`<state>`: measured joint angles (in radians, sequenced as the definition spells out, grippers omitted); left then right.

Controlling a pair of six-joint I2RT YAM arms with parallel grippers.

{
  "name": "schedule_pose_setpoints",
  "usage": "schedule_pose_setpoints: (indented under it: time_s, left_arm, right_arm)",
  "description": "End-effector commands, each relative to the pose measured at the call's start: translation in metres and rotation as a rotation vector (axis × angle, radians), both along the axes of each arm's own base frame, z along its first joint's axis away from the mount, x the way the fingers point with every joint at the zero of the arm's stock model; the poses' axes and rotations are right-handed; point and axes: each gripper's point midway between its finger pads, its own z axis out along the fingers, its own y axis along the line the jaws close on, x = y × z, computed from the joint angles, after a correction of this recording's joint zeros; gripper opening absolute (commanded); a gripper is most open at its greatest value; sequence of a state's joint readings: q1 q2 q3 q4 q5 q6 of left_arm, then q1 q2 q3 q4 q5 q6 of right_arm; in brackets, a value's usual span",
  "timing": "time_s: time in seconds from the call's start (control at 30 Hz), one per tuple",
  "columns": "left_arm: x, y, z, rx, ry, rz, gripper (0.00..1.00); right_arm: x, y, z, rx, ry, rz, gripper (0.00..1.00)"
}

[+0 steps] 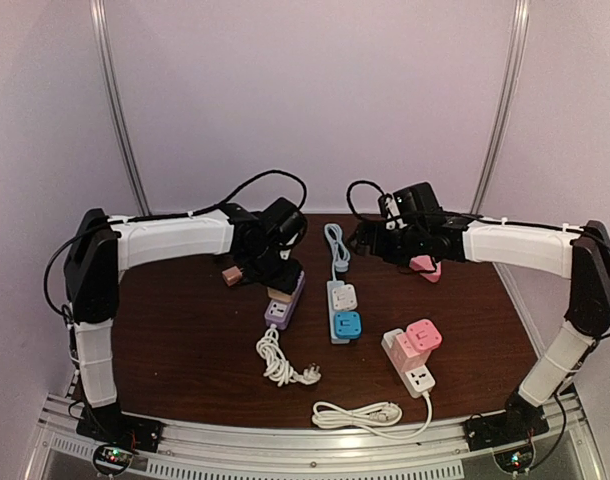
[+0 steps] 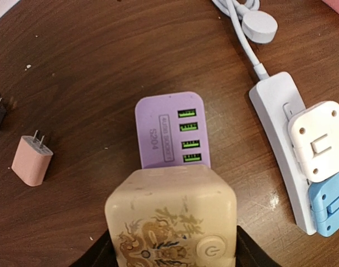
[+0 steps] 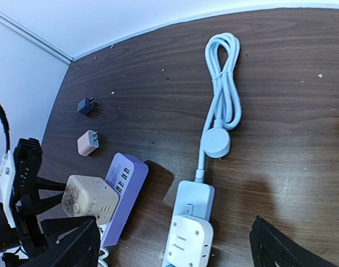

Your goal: Pull the plug off the socket

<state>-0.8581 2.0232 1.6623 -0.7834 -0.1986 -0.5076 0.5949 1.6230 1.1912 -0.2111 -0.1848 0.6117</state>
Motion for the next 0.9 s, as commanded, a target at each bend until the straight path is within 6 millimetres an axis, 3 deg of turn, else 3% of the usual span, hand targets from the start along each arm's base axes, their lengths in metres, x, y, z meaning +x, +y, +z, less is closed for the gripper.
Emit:
schedule_pose_setpoints:
  time_s: [0.0,0.3,0.47,0.87]
  left_arm:
    - [0.017,-0.010,0.059,-0.191,-0.157,0.025,0.13]
    - [0.010,-0.003,0.077,-0.287,-0.222,0.022,0.13]
    - [0.004,-0.003,0.083,-0.329,-0.234,0.004,0.14]
    - [-0.003,-0.004,0.094,-0.391,-0.251,-0.015,0.14]
  right_arm:
    - [-0.002,0.038,0.000,0.104,0.024,0.061,0.94]
    - [0.001,0.094,-0.009,0.207,0.060,0.160,0.91]
    - [0.003,0.116,-0.014,0.257,0.082,0.195,0.87]
    - [0.007,0.136,-0.029,0.359,0.122,0.223,0.76]
